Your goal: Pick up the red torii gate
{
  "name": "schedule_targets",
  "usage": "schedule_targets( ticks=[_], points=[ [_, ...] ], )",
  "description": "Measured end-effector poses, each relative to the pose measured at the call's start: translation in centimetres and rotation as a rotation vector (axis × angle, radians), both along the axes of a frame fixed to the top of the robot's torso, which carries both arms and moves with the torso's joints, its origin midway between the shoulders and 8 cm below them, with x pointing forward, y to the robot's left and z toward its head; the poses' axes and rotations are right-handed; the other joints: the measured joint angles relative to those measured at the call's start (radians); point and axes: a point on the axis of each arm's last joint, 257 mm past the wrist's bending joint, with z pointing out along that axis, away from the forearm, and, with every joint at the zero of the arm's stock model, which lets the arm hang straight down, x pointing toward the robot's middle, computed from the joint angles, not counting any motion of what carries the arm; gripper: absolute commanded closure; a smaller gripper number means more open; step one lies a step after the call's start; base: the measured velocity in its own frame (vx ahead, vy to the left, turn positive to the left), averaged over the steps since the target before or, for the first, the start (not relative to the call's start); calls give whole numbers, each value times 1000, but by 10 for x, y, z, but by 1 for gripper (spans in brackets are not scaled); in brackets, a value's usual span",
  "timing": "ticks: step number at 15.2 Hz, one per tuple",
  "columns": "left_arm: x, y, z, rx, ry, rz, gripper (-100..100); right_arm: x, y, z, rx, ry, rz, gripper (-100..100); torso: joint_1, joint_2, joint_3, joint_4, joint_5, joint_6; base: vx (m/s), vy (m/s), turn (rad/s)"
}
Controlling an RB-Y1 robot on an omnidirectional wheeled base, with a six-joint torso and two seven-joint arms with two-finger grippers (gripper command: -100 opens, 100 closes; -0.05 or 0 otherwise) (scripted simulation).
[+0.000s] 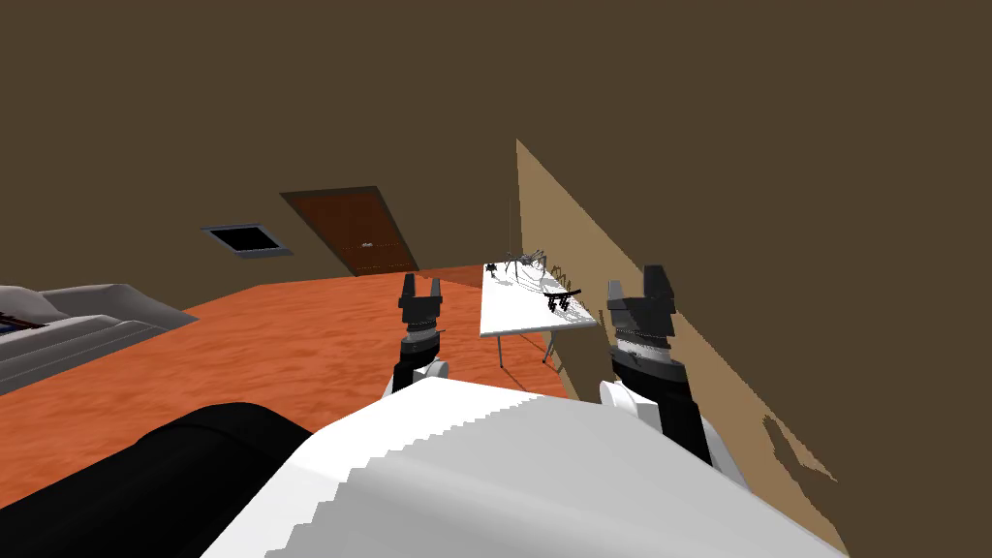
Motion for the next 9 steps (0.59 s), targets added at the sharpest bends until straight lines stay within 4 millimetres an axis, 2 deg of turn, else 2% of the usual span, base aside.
schedule_targets(
  ticks=[4, 9],
  points=[
    [0, 0, 0, 0, 0, 0, 0, 8, 12, -10, -93, 42, 15, -100, 0, 2, 1, 0, 0, 0, -38, 11, -20],
    [0, 0, 0, 0, 0, 0, 0, 27, 27, -37, -264, 134, 2, -100, 1, 5, 3, 1, 0, 0, -69, 16, -25]
  ],
)
